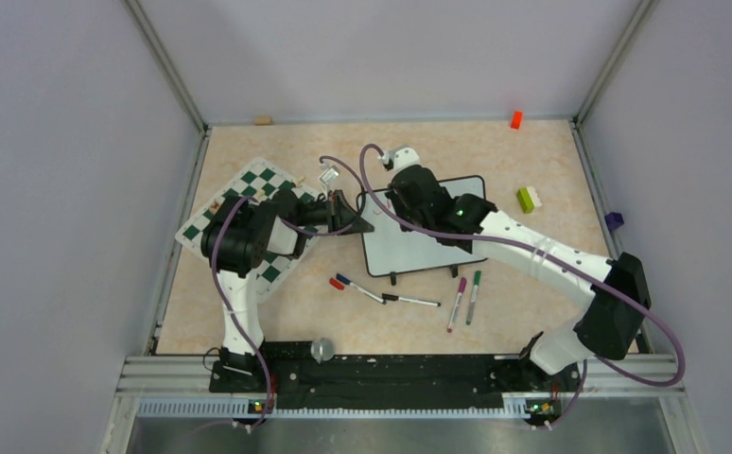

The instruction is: Write a sentence on the whiteboard

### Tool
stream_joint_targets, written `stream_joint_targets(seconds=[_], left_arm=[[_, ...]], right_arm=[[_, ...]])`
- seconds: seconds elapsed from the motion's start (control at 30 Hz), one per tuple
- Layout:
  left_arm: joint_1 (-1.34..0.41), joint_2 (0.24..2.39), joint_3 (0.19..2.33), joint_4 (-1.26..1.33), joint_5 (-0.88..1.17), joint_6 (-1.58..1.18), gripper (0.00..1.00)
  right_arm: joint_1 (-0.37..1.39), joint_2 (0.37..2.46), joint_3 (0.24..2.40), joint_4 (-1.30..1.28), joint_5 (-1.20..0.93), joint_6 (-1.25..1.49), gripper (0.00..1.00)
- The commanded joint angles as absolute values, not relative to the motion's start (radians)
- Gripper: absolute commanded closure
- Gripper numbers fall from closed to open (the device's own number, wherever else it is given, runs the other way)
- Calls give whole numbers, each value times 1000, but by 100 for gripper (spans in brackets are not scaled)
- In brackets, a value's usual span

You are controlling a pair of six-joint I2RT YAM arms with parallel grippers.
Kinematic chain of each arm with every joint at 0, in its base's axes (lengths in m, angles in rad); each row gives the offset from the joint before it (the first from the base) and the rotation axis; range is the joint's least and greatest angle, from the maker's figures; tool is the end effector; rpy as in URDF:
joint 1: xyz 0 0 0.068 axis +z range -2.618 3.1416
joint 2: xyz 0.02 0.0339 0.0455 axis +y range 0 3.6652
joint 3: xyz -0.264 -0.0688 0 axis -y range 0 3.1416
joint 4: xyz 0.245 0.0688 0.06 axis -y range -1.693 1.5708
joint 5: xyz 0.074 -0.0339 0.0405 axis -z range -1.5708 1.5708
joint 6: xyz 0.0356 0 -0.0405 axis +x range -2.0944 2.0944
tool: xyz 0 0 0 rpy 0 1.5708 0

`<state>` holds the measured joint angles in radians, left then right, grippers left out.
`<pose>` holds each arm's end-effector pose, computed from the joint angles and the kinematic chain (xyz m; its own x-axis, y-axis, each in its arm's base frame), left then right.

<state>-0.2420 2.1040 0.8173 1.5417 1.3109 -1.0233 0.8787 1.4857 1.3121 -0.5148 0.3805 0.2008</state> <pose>0.3422 -0.1199 0.1435 -0.7003 -0.0531 -0.7119 0.7138 -0.0384 -0.6993 0.2220 0.2471 0.3253 -0.5033 -0.3171 -0.8038 -0.4403 0.8945 -0.0772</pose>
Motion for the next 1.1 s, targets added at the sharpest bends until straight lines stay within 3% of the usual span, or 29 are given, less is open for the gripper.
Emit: stream_joint_targets(seconds=[0.0, 1.07], left_arm=[[-248, 2094, 825, 1620, 1381, -1049, 100], [-248, 2093, 825, 1620, 1382, -1048, 100]], right_arm=[[854, 1458, 1321, -532, 424, 191, 100], [851, 1454, 1299, -552, 411, 201, 100]])
